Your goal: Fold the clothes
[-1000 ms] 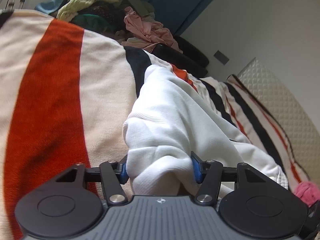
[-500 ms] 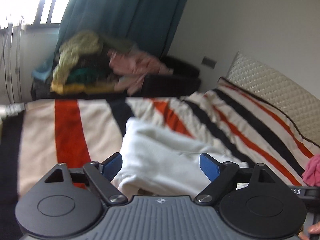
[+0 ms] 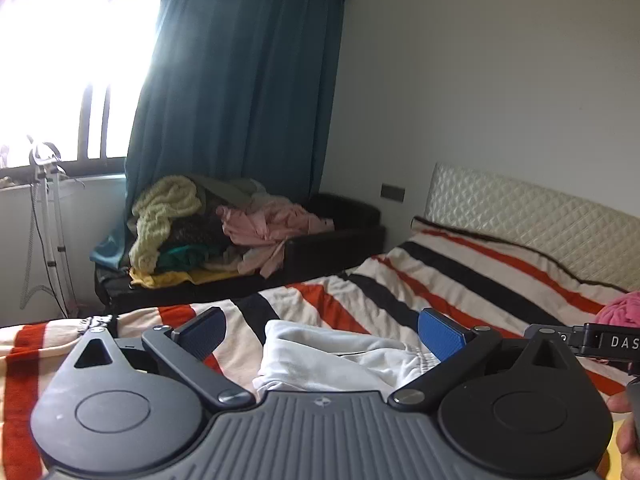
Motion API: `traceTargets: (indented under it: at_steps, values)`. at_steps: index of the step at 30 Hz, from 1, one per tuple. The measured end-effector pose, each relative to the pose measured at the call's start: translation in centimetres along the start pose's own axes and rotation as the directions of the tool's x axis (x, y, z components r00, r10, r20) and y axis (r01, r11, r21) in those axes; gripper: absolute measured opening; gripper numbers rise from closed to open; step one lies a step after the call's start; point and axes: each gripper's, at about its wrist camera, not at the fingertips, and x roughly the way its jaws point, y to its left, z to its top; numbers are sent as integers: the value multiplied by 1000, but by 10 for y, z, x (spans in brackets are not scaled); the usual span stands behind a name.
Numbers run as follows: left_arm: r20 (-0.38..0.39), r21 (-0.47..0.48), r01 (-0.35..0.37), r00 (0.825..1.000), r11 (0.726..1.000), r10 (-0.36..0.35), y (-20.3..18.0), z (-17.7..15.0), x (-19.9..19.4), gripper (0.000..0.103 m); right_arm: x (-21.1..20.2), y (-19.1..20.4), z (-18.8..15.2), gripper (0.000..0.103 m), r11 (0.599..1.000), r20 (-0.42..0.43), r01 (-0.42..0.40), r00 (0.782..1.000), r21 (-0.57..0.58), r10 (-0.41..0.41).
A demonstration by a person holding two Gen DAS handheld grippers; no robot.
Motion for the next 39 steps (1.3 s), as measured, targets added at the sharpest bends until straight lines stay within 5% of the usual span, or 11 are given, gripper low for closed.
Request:
traceTargets:
  at_steps: [6, 13, 22, 39]
  values:
    - [-13, 19, -28, 1000, 999, 28, -7, -16, -70, 103, -52, 17, -31, 87, 999, 67, -17, 998, -40, 19]
    - [60, 42, -68, 996, 997, 66, -11, -57, -128, 103, -82, 44, -90, 87, 988, 155, 28, 988, -152, -4]
    - [62, 85, -152, 987, 985, 147, -15, -123, -138, 103, -70, 35, -151, 87, 990, 137, 31, 991, -137, -12]
    - [-12, 36, -149, 989, 988, 149, 8, -154, -109, 103, -50, 46, -175, 87, 984, 120, 65, 992, -164, -45]
